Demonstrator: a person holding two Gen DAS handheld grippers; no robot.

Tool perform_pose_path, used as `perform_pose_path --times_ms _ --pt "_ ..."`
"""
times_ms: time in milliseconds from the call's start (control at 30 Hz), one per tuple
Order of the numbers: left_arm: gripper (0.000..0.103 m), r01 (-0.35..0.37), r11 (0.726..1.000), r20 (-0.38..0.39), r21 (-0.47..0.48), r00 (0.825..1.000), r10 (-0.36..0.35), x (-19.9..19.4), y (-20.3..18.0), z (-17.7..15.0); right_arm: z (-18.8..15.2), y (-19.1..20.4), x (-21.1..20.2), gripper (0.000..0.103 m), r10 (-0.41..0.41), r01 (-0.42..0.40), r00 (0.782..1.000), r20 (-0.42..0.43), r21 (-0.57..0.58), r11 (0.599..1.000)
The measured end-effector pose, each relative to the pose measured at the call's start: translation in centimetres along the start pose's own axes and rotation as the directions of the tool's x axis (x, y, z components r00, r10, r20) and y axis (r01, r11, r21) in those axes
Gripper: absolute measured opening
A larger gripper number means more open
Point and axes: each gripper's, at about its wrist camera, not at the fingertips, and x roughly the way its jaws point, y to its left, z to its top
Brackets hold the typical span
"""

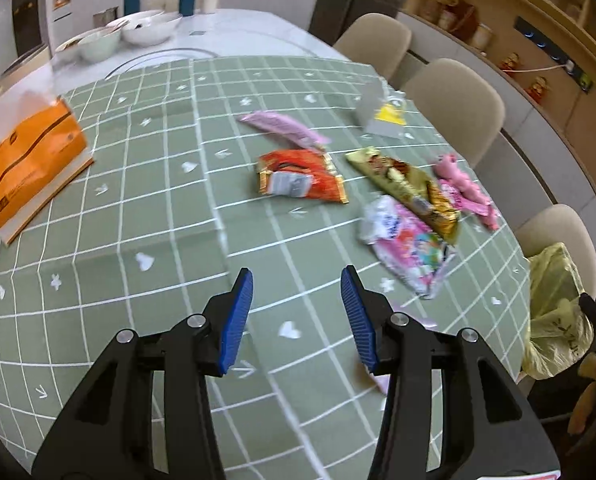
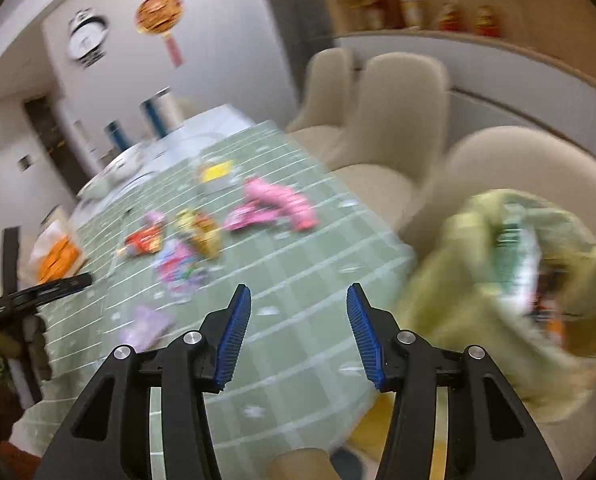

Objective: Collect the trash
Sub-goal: 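Move both open tools back over the table toward the wrappers, then grasp the pink stick wrapper with the left tool while the right tool grasps the purple bag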

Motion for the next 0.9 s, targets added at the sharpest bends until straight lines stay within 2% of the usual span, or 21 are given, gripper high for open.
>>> perform_pose_path --times_ms 100,267,333,367,467,533,600,700,767,867,900 --pt "0.044 0.012 1.0 -0.015 -0.021 1.0 -0.012 0.4 0.8 -0.3 -0.2 4.0 3.4 0.047 0.023 -0.028 0.998 -0.056 -0.095 0.995" --pt "0.044 0.036 0.999 -0.025 -0.016 0.999 -0.036 0.8 1.5 -0.9 -1.2 9.3 8.3 0.047 0.145 -0.174 0.976 -0.164 -0.181 0.968" --pt "0.044 0.038 0.999 -0.035 -0.024 0.999 -0.039 1.1 1.9 -1.1 -1.9 10.9 10.1 0.047 0.125 -0.171 0.969 -0.211 -0.217 0.961" --pt "0.044 0.038 0.999 -0.039 -0.031 0.998 -0.039 1.2 2.2 -1.2 -2.3 11.5 10.6 0.047 0.127 -0.18 0.963 -0.237 -0.217 0.959" --pt "0.044 0.037 0.998 -0.04 -0.053 0.998 -0.039 1.3 3.1 -1.4 -3.7 12.3 10.8 0.047 0.206 -0.263 0.931 -0.301 -0.165 0.951" --pt "0.044 0.038 0.997 -0.042 -0.068 0.998 -0.041 1.4 3.6 -1.6 -4.7 12.6 10.6 0.047 0.218 -0.283 0.917 -0.334 -0.162 0.945" --pt "0.044 0.04 0.996 -0.045 -0.077 0.998 -0.043 1.7 3.9 -1.7 -5.4 13.0 10.8 0.038 0.226 -0.298 0.905 -0.36 -0.158 0.941" --pt "0.044 0.042 0.996 -0.056 -0.074 0.997 -0.046 2.4 3.9 -1.5 -5.7 13.1 12.0 0.033 0.25 -0.318 0.887 -0.387 -0.122 0.94" --pt "0.044 0.046 0.997 -0.058 -0.065 0.997 -0.05 2.7 3.7 -1.2 -5.5 13.5 13.1 0.027 0.248 -0.314 0.889 -0.386 -0.117 0.942" --pt "0.044 0.053 0.998 -0.048 -0.043 0.997 -0.055 3.0 3.3 -0.3 -5.0 13.7 13.9 0.006 0.242 -0.303 0.891 -0.383 -0.108 0.947" --pt "0.044 0.059 0.998 -0.041 -0.035 0.997 -0.06 3.1 3.1 0.2 -4.7 13.4 13.9 0.004 0.24 -0.297 0.896 -0.374 -0.104 0.949"
